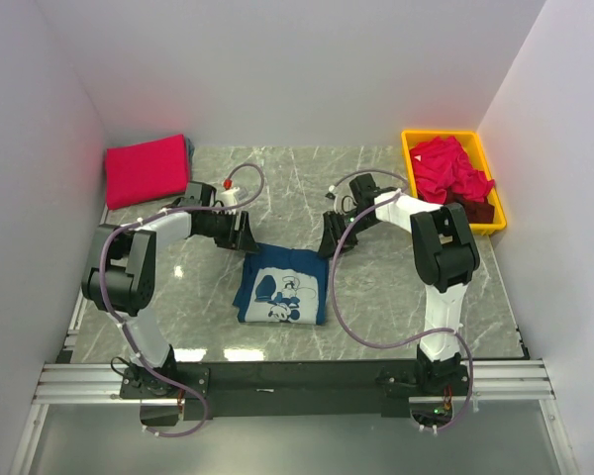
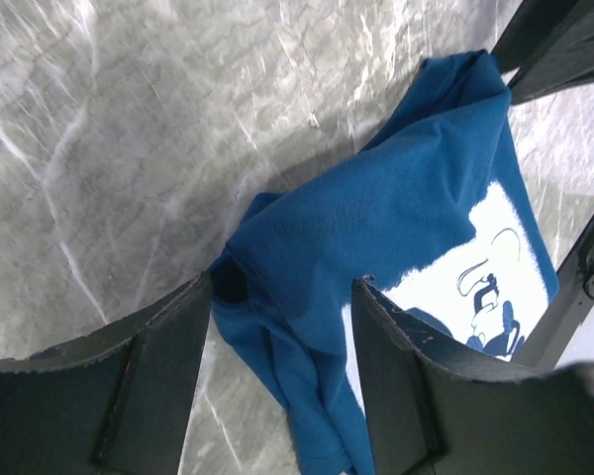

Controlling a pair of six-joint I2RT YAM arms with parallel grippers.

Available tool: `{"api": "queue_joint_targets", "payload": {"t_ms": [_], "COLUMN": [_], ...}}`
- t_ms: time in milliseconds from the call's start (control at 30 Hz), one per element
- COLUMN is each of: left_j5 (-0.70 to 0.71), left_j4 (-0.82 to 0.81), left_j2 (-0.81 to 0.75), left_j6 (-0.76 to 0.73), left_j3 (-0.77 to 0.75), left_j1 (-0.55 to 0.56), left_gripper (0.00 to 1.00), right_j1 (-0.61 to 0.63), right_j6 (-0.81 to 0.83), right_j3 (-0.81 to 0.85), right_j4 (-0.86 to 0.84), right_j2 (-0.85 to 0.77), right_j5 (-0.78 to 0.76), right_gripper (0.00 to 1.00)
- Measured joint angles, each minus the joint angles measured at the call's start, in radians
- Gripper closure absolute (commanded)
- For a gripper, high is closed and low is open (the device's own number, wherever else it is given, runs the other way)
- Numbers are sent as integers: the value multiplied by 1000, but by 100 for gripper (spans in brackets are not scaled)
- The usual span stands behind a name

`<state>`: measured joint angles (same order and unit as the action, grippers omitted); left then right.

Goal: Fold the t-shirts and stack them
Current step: Fold the tshirt

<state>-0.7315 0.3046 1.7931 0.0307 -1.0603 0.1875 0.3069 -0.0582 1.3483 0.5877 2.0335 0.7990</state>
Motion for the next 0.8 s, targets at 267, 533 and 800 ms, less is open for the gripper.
{"api": "queue_joint_targets", "payload": {"t_ms": [267, 533, 800], "left_j5": [0, 6, 35], "left_j4": [-17, -17, -49], "left_j2": [7, 2, -100], "left_j6": [17, 15, 16], "left_j3": [0, -4, 9], "left_j1": [0, -2, -19], "left_gripper": [56, 99, 99], "right_j1": [3, 3, 3], "right_j6": [-6, -7, -8], "right_j3": [0, -6, -13], "right_j4": [-5, -8, -33], "right_j2": [0, -23, -120], "right_j5": [15, -4, -67], "right_gripper": [87, 100, 100]}}
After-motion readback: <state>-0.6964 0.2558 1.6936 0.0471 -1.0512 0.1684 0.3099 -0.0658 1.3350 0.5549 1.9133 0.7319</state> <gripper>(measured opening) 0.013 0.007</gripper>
